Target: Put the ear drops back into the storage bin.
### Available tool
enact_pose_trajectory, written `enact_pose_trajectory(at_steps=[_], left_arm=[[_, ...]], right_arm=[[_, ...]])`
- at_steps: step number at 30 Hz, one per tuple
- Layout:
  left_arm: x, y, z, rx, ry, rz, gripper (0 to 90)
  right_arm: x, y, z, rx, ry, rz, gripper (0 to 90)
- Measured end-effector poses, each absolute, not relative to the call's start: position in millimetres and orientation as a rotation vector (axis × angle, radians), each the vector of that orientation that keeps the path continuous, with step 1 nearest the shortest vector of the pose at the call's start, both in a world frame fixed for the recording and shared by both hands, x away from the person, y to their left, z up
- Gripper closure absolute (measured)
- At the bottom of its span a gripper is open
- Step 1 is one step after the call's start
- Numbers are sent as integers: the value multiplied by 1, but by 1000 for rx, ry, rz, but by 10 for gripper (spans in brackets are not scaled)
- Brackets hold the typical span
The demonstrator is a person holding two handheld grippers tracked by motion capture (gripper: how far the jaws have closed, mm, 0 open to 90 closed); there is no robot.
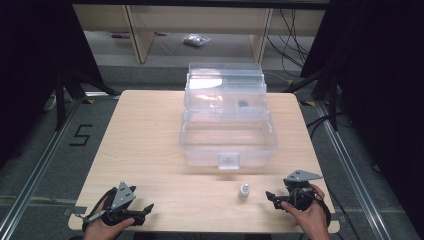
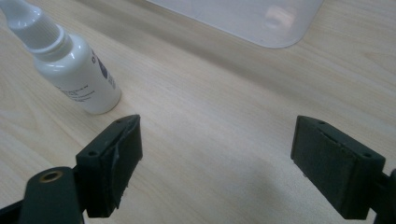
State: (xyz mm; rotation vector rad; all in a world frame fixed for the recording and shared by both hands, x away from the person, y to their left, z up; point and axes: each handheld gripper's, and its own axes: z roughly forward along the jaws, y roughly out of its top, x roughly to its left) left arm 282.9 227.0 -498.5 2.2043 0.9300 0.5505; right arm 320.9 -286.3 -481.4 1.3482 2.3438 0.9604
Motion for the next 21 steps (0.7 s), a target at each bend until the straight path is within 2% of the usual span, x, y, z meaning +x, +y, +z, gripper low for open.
enact_pose_trajectory(at_steps=[2,4,13,21], left_arm=[[283,225,-500,2159,957,547,159],[282,227,-498,2203,930,543,159],[283,225,-501,2154,964,565,158],[283,227,-498,2206,936,550,159]], right_arm=[[321,-287,-480,1333,2340,947,174],[322,-287,-480,1303,2355,948,175],[323,-279,-470,1240,2441,879,201],[321,-265,-460,1208,2538,827,219]])
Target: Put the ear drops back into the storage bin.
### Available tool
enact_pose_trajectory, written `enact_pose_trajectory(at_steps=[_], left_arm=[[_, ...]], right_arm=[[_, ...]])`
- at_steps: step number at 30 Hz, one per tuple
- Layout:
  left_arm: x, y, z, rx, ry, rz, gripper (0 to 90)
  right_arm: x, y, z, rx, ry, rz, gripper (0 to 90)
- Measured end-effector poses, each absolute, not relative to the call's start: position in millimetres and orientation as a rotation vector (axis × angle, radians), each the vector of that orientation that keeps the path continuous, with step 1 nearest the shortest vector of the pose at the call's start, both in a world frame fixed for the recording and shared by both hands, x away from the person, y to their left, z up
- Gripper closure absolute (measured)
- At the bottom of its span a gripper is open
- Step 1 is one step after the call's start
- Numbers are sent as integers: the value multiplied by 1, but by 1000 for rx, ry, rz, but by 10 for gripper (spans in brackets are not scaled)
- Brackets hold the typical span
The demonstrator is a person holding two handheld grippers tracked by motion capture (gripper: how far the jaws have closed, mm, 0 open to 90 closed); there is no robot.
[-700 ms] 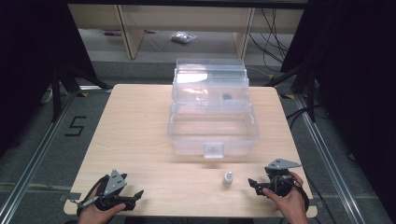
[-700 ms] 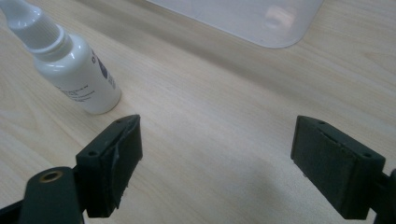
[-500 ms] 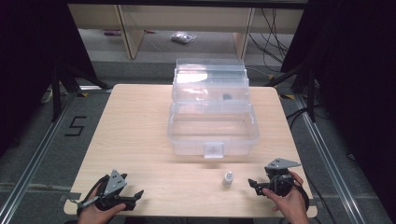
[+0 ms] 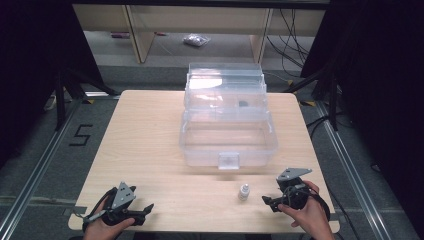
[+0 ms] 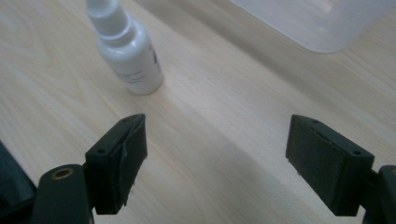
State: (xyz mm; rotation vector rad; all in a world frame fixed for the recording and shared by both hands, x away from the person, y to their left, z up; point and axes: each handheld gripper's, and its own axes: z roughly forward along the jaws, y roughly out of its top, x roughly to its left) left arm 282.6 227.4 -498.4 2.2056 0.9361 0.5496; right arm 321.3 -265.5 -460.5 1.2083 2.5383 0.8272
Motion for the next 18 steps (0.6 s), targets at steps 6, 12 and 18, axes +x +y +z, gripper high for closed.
enact_pose_trajectory(at_steps=[6,12,18], left_arm=[[283,228,-498,2205,938,551,158],[283,228,-499,2188,946,550,158],[283,228,-499,2198,944,563,158]], right_arm=[[324,-253,-455,1092,2629,754,228],[326,-236,-443,1013,2696,673,234],[331,-219,-436,891,2753,632,274]])
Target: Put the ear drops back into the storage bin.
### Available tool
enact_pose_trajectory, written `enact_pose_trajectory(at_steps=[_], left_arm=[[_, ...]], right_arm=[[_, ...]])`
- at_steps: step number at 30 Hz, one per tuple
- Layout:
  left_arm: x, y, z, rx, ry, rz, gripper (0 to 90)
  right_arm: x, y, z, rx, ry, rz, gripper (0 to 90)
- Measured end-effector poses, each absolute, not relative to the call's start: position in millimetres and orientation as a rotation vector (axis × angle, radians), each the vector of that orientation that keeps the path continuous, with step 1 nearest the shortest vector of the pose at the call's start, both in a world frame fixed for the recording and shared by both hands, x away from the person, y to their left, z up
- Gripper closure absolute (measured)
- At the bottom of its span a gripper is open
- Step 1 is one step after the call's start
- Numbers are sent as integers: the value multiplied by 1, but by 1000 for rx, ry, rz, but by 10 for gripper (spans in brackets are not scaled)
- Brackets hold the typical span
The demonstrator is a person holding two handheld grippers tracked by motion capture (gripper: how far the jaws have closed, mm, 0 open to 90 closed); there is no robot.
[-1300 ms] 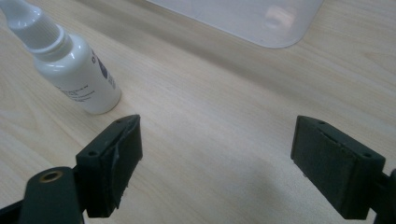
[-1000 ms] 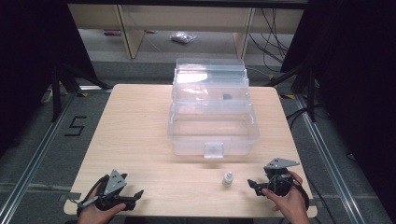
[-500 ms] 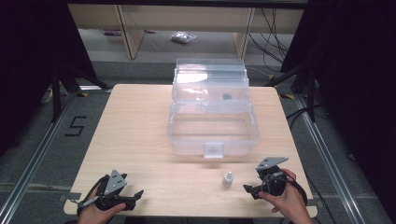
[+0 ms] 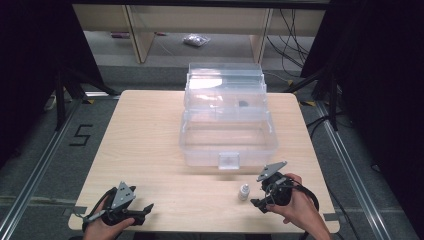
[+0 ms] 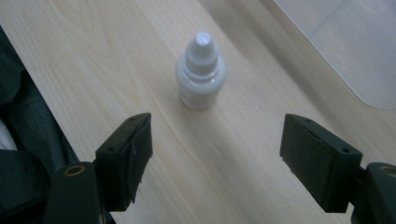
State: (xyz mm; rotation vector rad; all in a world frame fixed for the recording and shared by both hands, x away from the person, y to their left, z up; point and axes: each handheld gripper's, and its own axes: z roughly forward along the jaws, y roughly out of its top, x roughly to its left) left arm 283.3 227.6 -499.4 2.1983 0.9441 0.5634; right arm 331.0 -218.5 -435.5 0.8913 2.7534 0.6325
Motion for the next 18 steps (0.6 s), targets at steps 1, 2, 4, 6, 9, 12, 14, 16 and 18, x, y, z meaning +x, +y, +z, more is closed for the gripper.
enact_pose_trajectory(at_steps=[1,2,4,6,9,12,14,16,18], left_arm=[[283,225,-501,2156,968,560,159],[283,225,-501,2155,970,560,158],[283,226,-501,2154,968,559,158],[283,228,-498,2205,938,547,158],[283,225,-501,2146,972,556,158],[283,228,-498,2204,937,549,158],[283,226,-501,2155,968,548,158],[282,226,-500,2154,967,546,158],[283,226,-500,2164,963,549,158]], right_arm=[[332,-216,-435,867,2769,628,288],[333,-214,-434,867,2778,621,290],[335,-209,-433,841,2788,587,298],[341,-203,-433,789,2796,539,320],[344,-198,-433,774,2816,515,331],[348,-192,-433,747,2842,486,342],[350,-187,-433,737,2856,465,352],[354,-181,-436,698,2888,438,378],[355,-180,-437,689,2893,433,381]])
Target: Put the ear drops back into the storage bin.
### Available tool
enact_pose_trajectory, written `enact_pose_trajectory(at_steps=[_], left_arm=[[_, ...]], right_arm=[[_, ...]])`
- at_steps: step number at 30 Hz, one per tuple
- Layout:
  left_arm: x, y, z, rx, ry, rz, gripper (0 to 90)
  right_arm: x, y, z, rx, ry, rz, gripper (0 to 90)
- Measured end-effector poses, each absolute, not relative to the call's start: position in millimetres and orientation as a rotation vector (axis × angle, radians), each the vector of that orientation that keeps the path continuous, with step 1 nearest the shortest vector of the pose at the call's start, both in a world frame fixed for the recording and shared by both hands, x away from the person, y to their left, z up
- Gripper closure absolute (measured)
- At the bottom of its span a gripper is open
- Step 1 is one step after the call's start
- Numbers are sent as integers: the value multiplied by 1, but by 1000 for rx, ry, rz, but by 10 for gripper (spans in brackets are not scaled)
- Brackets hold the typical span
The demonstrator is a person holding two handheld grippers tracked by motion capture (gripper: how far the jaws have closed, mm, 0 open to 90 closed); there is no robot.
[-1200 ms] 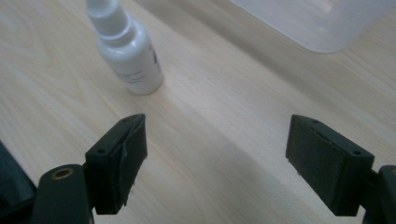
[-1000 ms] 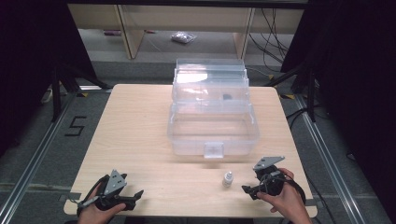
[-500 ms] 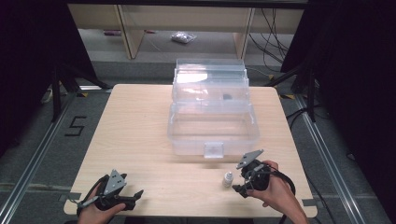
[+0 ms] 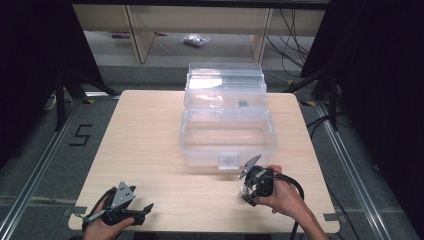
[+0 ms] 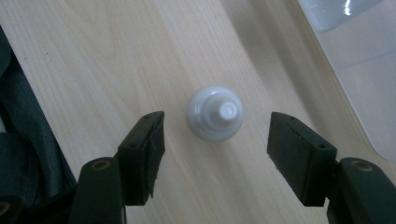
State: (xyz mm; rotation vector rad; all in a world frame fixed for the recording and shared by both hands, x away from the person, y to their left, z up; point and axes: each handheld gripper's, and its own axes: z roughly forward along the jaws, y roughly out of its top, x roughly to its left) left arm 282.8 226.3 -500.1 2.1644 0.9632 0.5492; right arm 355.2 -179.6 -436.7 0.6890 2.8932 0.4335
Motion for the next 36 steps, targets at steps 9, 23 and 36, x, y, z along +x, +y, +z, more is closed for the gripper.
enact_pose_trajectory(at_steps=[9,23,36], left_arm=[[283,226,-501,2144,972,544,158],[283,226,-501,2147,972,557,158],[283,229,-498,2203,939,545,159]], right_arm=[[364,-169,-443,672,2931,361,424],[371,-159,-452,649,2983,265,524],[371,-158,-444,628,2979,246,601]])
